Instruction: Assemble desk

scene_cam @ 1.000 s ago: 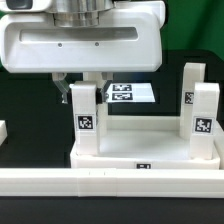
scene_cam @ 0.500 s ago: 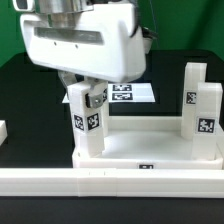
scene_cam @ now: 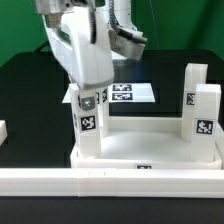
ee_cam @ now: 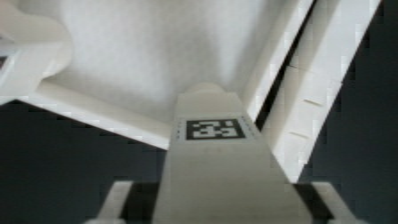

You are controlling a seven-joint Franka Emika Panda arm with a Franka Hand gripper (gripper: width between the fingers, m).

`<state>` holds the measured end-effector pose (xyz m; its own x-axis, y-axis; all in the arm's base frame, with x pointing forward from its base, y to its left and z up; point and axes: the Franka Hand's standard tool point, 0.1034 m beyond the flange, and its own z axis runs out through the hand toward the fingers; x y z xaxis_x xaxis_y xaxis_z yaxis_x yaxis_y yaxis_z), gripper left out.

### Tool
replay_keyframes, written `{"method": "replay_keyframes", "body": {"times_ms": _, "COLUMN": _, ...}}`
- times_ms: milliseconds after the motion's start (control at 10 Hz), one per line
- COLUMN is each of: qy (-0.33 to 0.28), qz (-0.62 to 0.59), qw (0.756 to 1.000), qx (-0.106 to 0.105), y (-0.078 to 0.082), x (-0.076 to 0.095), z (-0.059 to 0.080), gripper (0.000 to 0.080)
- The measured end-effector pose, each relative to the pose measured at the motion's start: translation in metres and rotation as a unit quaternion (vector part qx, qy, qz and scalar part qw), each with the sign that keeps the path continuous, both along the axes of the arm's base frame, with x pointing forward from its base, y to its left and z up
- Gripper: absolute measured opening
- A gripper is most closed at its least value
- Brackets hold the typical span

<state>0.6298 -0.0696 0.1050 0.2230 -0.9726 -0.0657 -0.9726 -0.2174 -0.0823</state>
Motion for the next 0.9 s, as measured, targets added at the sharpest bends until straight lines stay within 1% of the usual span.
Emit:
{"method": "replay_keyframes", "body": {"times_ms": 200, "qy": 0.006, "qz": -0.084, "qw": 0.996, "qx": 0.006, "y": 0.0007, "x": 0.0005, "z": -0.0004, "gripper": 0.0289}}
{"method": "replay_keyframes", "body": {"times_ms": 300, "qy": 0.008, "qz": -0.106, "qw": 0.994, "qx": 0.007, "y": 0.0013, "x": 0.0009, "z": -0.0003, "gripper": 0.0289}}
{"method": "replay_keyframes", "body": {"times_ms": 500, "qy": 0.008, "qz": -0.072, "qw": 0.997, "qx": 0.006, "y": 0.0014, "x": -0.0002, "z": -0.0009, "gripper": 0.0289}}
{"method": "replay_keyframes", "body": {"times_ms": 600, "qy": 0.013, "qz": -0.048, "qw": 0.999, "qx": 0.007, "y": 0.0015, "x": -0.0016, "z": -0.0008, "gripper": 0.052}}
{"method": "replay_keyframes", "body": {"times_ms": 700, "qy": 0.01, "qz": 0.011, "qw": 1.0, "qx": -0.002, "y": 0.0014, "x": -0.0008, "z": -0.0005, "gripper": 0.052}}
{"method": "replay_keyframes", "body": {"times_ms": 800, "qy": 0.007, "qz": 0.076, "qw": 0.997, "qx": -0.011, "y": 0.0023, "x": -0.0004, "z": -0.0006, "gripper": 0.0622}}
{"method": "replay_keyframes", "body": {"times_ms": 900, "qy": 0.003, "qz": 0.126, "qw": 0.992, "qx": -0.013, "y": 0.0024, "x": -0.0003, "z": -0.0007, "gripper": 0.0641}}
